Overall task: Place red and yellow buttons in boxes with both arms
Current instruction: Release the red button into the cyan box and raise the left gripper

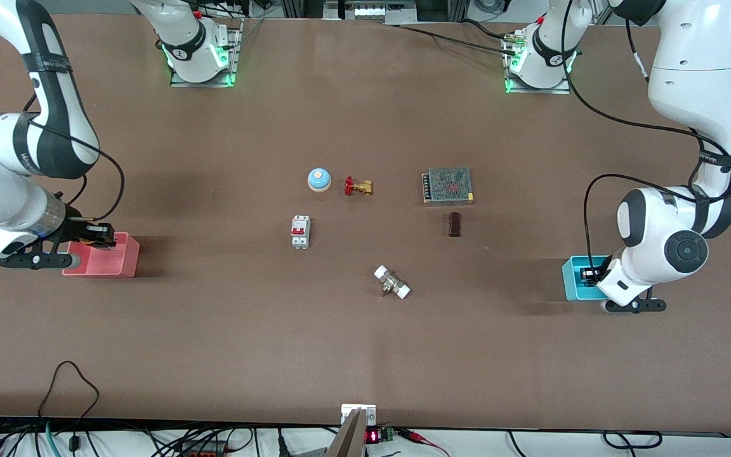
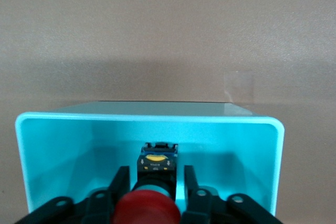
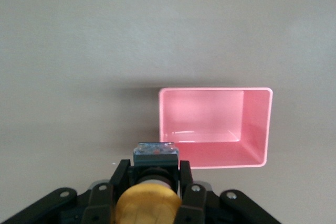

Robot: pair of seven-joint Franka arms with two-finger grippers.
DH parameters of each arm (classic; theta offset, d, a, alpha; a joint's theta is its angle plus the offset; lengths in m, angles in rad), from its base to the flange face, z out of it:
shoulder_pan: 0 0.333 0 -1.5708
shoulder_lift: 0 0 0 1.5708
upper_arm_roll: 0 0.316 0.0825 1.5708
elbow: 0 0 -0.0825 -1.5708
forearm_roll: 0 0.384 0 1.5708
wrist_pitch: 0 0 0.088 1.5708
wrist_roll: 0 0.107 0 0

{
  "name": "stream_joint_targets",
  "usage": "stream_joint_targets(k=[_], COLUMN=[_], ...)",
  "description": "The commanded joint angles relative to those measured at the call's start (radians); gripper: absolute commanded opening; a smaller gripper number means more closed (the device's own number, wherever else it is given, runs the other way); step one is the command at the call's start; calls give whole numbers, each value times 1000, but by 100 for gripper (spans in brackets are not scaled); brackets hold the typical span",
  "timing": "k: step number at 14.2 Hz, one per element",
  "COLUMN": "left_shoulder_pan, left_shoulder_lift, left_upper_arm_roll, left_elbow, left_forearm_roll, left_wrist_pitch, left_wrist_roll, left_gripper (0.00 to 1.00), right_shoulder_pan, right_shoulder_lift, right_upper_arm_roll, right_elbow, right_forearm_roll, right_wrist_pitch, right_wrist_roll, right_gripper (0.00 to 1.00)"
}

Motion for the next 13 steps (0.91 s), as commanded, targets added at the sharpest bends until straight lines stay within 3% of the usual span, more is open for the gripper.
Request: stream_joint_targets(k=[1,7,10,13], left_shoulder_pan=[7,-20,-25,-25], left_shoulder_lift=[-69,-203,-284,-361], left_upper_arm_roll=[-13,-29,-70,-99], left_elbow=[-9,192,276,281], left_forearm_roll=[6,3,0,7], left_wrist_pitch=[-63,-443,-604,-634], left_wrist_roll=[16,14,16,-50], left_gripper=[100,100,100,100], right_shoulder_pan=[-25,-42,-50,-56], right_shoulder_lift=[39,89,103,135], right_upper_arm_roll=[1,-16,-40,-56], right_elbow=[9,9,7,6], right_forearm_roll=[6,-1,1,-2], right_wrist_pitch=[40,106,126,172], right_wrist_roll=[-23,-65,-105,-105], right_gripper=[8,10,10,12])
